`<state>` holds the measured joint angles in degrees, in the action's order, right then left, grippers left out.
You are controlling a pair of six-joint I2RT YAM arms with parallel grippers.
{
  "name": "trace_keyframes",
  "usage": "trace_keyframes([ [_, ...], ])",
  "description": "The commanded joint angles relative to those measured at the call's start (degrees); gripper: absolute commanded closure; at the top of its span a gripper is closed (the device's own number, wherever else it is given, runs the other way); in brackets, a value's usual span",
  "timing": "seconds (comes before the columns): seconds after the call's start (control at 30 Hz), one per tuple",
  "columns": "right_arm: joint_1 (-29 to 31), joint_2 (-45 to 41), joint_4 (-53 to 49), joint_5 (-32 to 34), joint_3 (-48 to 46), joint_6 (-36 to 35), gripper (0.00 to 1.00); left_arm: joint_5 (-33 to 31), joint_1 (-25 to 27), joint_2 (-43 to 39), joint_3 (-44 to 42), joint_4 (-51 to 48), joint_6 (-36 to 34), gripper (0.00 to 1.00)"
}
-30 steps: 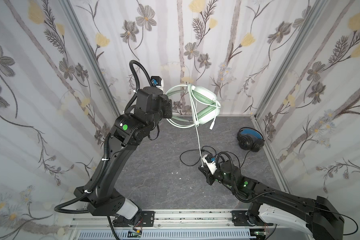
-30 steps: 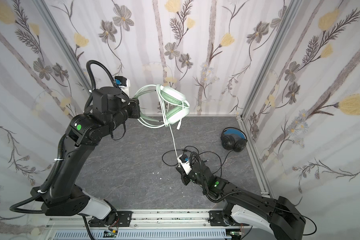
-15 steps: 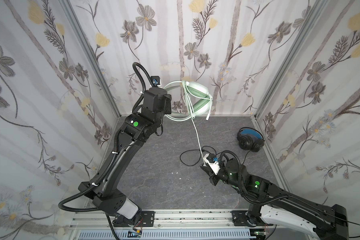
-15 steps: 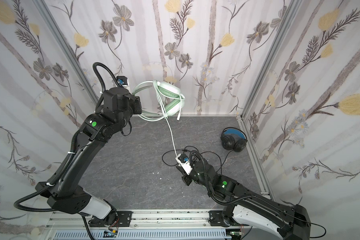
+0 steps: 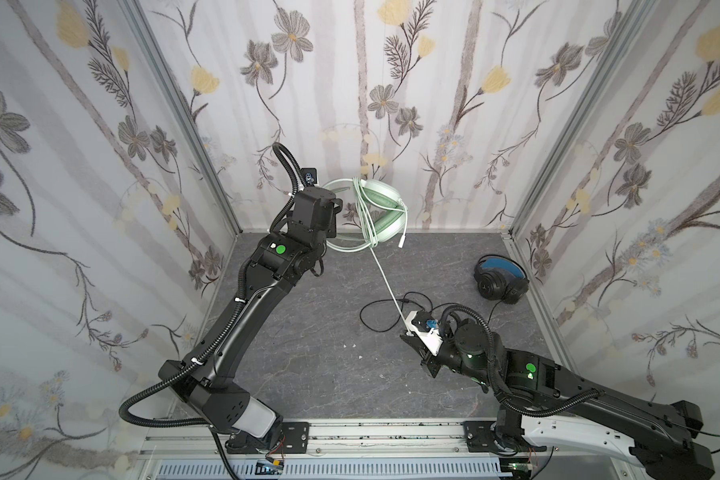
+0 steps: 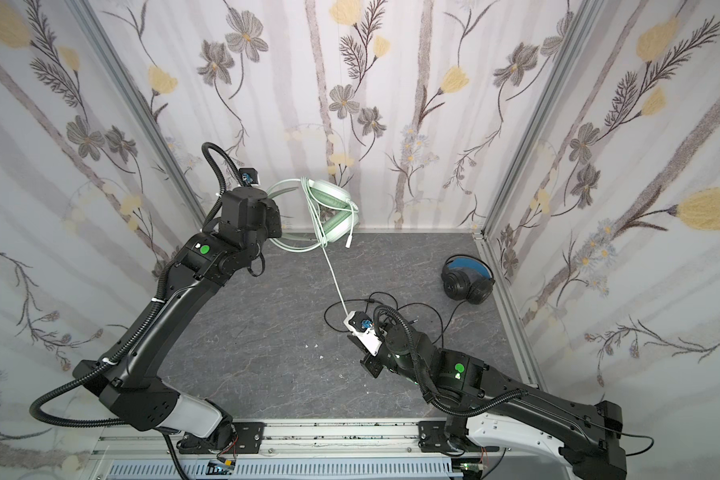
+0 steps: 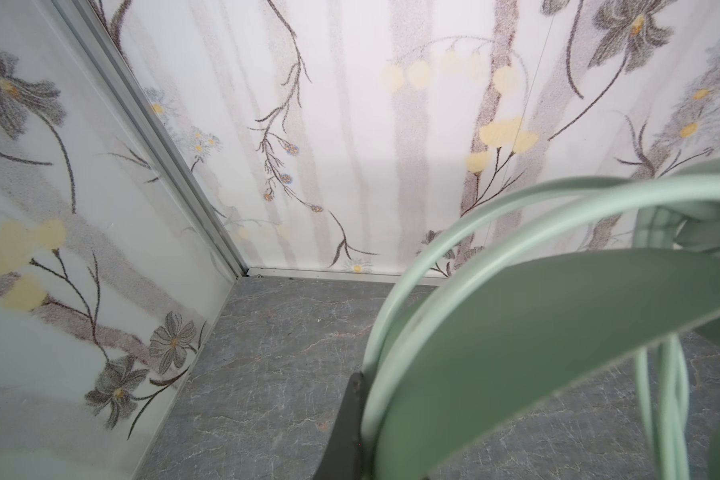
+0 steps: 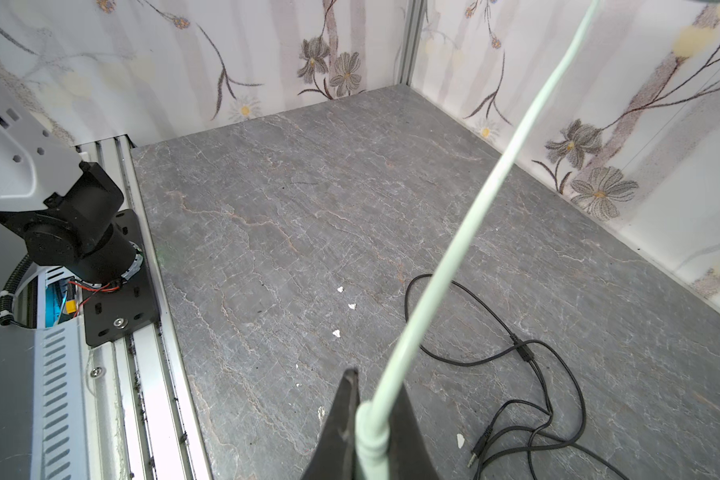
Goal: Wrap the headphones
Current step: 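Lower the headset with the left gripper while the right holds the cable end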
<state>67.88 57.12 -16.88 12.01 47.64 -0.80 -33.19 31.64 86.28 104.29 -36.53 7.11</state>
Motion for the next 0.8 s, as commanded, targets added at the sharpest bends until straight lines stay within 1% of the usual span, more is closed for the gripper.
trace_keyframes([
  [0.0,1.4,0.9,-1.9,2.1,2.7,-1.8,1.00,-3.3,-0.4,-0.5,-0.9,7.5,0.8,1.00],
  [0.3,3.3,5.0,-4.7,4.0,11.4,-6.4,1.00,-5.1,-0.6,-0.2,-4.9,8.2,-1.7,1.00],
  [0.5,3.3,7.4,-6.7,5.9,17.0,-10.0,1.00,-4.0,-0.3,-0.4,-8.4,6.9,-4.3,1.00],
  [0.77,3.0,13.0,-9.8,11.1,23.8,-15.3,1.00,5.8,0.5,-1.9,-15.1,4.5,-8.2,1.00],
])
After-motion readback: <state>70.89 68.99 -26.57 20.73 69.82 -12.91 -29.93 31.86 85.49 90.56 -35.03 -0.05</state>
